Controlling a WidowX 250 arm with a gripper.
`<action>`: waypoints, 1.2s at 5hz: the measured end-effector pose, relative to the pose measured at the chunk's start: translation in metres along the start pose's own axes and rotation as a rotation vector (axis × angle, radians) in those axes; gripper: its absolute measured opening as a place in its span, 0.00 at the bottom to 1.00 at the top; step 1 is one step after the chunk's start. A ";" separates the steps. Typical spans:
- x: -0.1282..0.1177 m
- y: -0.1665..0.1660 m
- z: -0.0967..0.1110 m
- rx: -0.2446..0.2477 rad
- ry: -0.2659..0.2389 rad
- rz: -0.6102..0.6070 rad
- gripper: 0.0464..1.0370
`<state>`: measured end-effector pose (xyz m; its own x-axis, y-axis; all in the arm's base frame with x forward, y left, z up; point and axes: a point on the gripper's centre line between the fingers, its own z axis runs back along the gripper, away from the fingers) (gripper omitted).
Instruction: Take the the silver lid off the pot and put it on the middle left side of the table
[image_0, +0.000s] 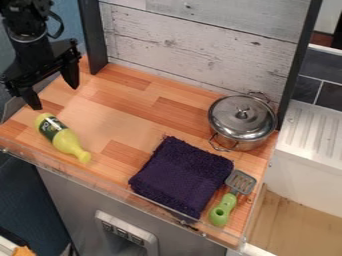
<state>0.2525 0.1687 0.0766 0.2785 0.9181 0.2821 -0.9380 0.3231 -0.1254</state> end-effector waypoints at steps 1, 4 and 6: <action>-0.006 0.002 -0.008 0.018 0.032 0.001 0.96; -0.082 -0.090 0.021 -0.166 0.187 -0.235 0.96; -0.144 -0.151 0.032 -0.236 0.275 -0.431 0.96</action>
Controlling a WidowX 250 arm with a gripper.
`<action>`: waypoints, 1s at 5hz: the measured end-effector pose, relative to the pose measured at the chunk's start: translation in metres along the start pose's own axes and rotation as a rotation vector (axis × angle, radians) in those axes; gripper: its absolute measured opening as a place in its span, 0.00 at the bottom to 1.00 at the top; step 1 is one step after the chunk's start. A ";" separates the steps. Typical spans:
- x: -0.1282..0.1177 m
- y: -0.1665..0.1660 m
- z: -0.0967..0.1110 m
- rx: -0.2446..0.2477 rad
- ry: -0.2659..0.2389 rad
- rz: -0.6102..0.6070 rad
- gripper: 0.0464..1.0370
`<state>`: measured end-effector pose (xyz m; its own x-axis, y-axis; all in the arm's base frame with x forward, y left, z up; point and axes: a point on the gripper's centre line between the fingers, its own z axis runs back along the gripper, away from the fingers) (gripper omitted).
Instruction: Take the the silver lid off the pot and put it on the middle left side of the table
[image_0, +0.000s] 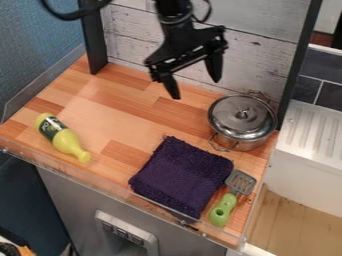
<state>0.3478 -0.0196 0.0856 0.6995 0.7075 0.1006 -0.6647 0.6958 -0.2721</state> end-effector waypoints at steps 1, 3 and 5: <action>-0.011 -0.027 -0.016 0.002 0.032 -0.091 0.96; -0.008 -0.047 -0.046 0.015 0.069 -0.131 0.96; -0.009 -0.055 -0.068 0.047 0.070 -0.166 0.91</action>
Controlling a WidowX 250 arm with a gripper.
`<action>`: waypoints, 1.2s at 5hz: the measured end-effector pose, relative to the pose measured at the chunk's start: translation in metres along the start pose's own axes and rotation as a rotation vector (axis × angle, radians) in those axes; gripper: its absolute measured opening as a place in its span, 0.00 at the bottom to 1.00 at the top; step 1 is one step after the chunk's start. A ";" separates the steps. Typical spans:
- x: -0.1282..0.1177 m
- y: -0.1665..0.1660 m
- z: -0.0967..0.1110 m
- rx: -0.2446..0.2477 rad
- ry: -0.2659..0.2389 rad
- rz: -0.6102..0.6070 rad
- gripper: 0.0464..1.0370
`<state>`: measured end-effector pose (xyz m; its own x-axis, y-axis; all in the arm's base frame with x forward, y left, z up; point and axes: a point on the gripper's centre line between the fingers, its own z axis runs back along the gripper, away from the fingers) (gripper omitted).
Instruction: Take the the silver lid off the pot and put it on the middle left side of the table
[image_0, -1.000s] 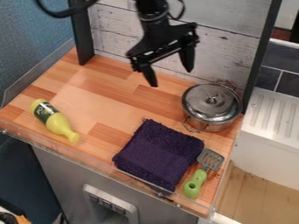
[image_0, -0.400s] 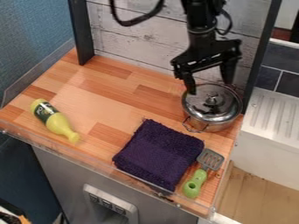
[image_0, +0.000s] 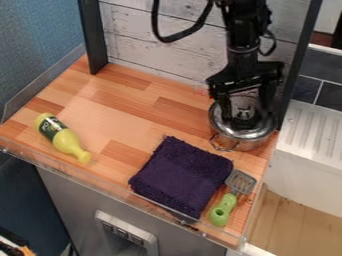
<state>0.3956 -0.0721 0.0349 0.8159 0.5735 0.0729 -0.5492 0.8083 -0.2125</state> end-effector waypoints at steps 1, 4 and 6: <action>0.001 0.004 -0.001 0.015 -0.014 -0.009 0.65; -0.005 0.006 0.003 0.005 -0.017 -0.025 0.23; 0.007 0.014 0.053 -0.072 -0.079 0.010 0.23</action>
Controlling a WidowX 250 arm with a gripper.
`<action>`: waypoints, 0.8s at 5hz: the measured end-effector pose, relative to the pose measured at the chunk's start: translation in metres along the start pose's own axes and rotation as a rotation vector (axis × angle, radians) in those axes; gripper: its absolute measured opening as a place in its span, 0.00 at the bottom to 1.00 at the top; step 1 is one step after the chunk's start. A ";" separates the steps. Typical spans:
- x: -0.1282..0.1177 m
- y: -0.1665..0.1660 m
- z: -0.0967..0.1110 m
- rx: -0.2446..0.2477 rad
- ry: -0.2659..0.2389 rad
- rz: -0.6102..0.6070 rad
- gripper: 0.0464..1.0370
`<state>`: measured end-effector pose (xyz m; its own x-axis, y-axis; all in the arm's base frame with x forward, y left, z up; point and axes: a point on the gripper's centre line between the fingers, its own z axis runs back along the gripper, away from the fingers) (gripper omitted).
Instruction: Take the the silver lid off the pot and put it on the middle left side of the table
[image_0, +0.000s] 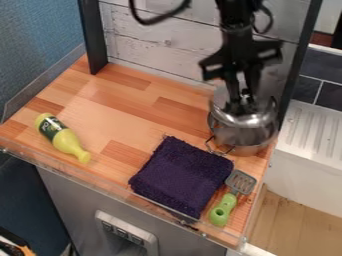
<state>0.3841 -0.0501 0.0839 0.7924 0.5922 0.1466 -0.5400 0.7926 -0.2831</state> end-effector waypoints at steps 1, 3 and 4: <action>0.016 0.025 0.033 -0.017 -0.063 0.057 0.23; 0.052 0.114 0.064 0.041 -0.163 0.255 0.23; 0.069 0.161 0.068 0.097 -0.199 0.346 0.23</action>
<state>0.3330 0.1279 0.1128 0.4937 0.8354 0.2415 -0.7971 0.5458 -0.2585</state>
